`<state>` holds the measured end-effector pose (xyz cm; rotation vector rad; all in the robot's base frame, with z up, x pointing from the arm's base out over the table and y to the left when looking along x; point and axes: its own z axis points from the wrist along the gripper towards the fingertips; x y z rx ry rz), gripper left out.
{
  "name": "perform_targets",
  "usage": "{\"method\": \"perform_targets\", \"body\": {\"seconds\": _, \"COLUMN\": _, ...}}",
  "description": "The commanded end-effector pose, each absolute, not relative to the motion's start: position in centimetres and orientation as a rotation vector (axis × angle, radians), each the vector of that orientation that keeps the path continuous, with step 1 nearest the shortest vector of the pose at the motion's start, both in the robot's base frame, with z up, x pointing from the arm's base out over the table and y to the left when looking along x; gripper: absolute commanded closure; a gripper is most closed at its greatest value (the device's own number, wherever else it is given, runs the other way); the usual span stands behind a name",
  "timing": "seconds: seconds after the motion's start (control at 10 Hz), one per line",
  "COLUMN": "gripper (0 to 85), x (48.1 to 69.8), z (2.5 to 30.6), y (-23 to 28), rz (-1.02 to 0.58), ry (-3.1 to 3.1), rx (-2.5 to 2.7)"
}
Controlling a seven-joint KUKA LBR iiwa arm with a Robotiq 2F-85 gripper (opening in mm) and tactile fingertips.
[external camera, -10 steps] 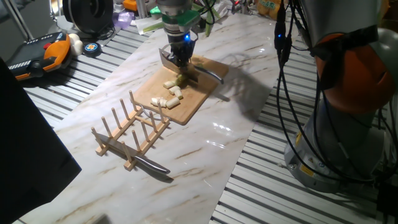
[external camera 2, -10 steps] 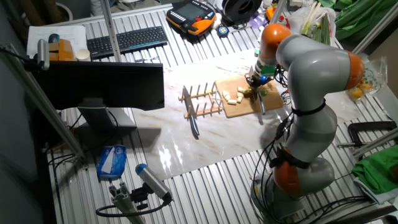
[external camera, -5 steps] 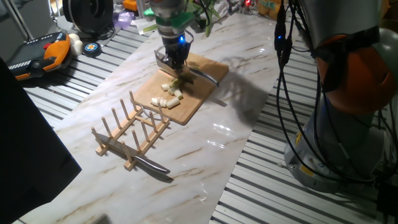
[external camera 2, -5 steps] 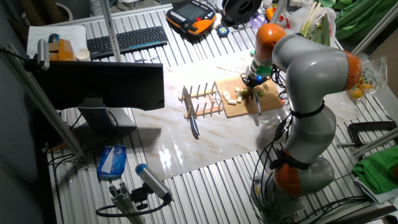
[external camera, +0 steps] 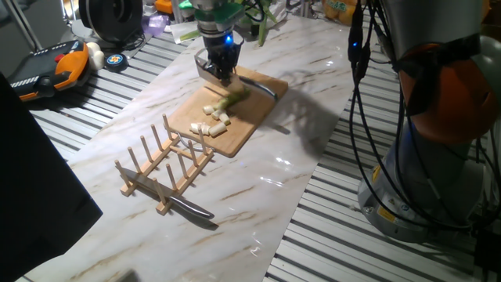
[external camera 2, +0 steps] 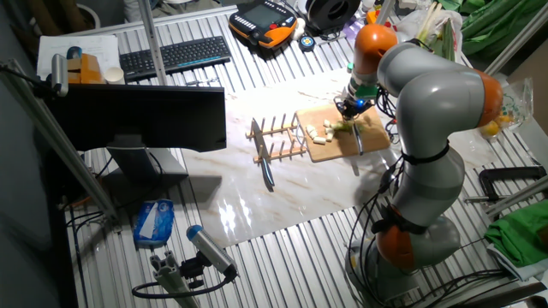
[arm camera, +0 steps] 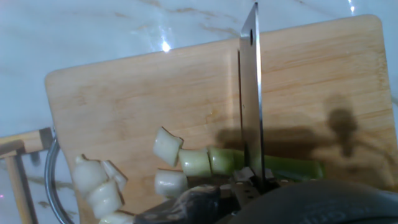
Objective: Chop the scallions
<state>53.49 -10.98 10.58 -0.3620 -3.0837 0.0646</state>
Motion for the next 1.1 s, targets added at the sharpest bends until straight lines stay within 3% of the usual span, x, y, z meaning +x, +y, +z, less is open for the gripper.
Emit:
{"method": "perform_targets", "body": {"seconds": 0.0, "gripper": 84.3, "x": 53.5, "z": 10.3, "y": -10.9, "rz": 0.068, "ry": -3.088, "rx": -0.364}}
{"method": "perform_targets", "body": {"seconds": 1.0, "gripper": 84.3, "x": 53.5, "z": 8.2, "y": -10.8, "rz": 0.054, "ry": -3.088, "rx": -0.357}}
